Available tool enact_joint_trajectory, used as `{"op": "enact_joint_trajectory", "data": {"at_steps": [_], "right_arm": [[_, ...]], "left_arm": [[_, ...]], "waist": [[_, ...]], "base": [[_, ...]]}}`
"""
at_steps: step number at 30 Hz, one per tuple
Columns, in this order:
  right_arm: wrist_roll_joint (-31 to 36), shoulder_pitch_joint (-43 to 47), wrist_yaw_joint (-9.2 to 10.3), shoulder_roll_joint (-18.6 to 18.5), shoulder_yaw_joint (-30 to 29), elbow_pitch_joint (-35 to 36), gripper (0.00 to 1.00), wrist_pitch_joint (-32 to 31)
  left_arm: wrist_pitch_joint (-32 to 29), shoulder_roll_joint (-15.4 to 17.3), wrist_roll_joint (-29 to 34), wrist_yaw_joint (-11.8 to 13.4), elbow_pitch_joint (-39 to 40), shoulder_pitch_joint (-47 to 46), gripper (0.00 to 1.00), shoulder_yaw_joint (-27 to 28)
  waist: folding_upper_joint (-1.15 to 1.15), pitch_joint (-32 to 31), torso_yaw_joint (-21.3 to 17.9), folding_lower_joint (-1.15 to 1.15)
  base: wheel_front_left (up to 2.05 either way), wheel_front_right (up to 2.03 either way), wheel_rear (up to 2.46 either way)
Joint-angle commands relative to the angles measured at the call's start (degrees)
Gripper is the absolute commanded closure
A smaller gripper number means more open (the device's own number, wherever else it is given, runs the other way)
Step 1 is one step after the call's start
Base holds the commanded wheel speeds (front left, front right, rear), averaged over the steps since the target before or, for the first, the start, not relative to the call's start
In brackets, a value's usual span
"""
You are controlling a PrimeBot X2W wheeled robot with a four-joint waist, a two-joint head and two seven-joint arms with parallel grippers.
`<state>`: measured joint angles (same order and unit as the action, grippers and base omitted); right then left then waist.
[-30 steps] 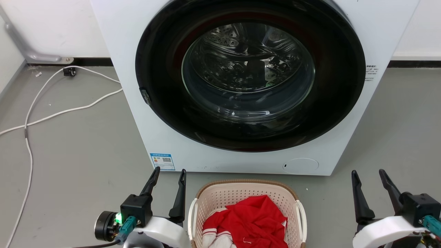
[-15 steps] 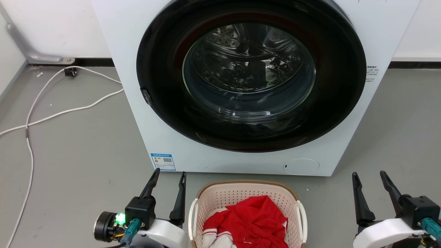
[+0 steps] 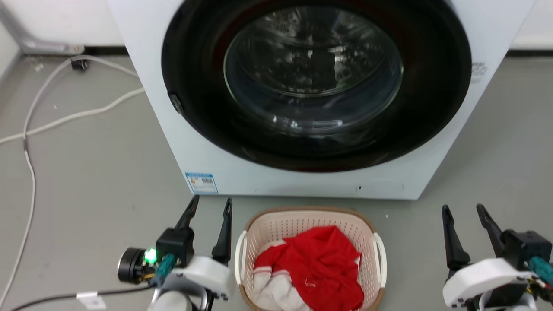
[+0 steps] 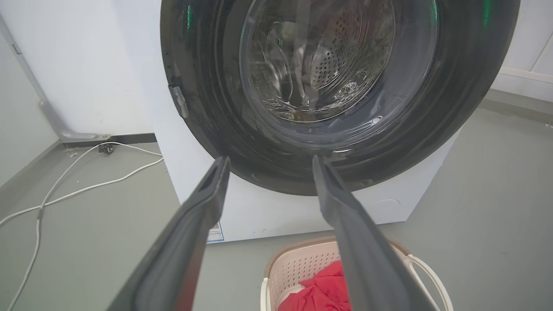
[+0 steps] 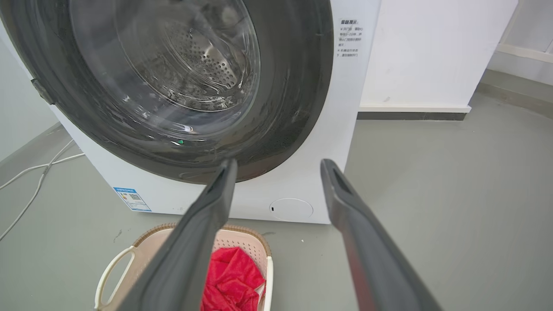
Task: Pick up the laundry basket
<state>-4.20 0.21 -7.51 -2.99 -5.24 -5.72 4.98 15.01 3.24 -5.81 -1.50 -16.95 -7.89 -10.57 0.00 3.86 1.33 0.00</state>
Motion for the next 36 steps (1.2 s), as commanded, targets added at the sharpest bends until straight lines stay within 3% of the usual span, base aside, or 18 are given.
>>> {"op": "enact_joint_trajectory", "data": {"at_steps": [1, 20, 27, 36], "right_arm": [[-0.31, -1.17, 0.04, 0.22, -0.21, -0.27, 0.0, -0.08], [-1.1, -17.83, 0.04, 0.18, 2.56, -16.78, 0.0, -8.24], [-0.72, -25.23, 0.04, 0.09, 4.23, -26.82, 0.0, -10.75], [-2.21, -35.23, 0.04, -0.2, 6.87, -40.78, 0.0, -13.38]], "left_arm": [[0.22, -0.03, -0.26, -0.17, -0.64, -1.11, 0.0, 0.05], [-2.08, 0.86, -6.21, -5.38, -27.27, -23.34, 0.0, -2.03], [-6.3, 2.19, -9.83, -5.95, -37.29, -30.51, 0.0, -5.14], [-15.3, 5.95, -19.83, -6.0, -42.35, -36.6, 0.0, -13.69]], "waist": [[0.0, 2.44, -0.12, 0.0], [0.0, 22.15, -2.16, 0.0], [0.0, 28.47, -3.09, 0.0], [0.0, 34.37, -4.24, 0.0]], "base": [[0.0, 0.0, 0.0], [0.0, 0.0, 0.0], [0.0, 0.0, 0.0], [0.0, 0.0, 0.0]]}}
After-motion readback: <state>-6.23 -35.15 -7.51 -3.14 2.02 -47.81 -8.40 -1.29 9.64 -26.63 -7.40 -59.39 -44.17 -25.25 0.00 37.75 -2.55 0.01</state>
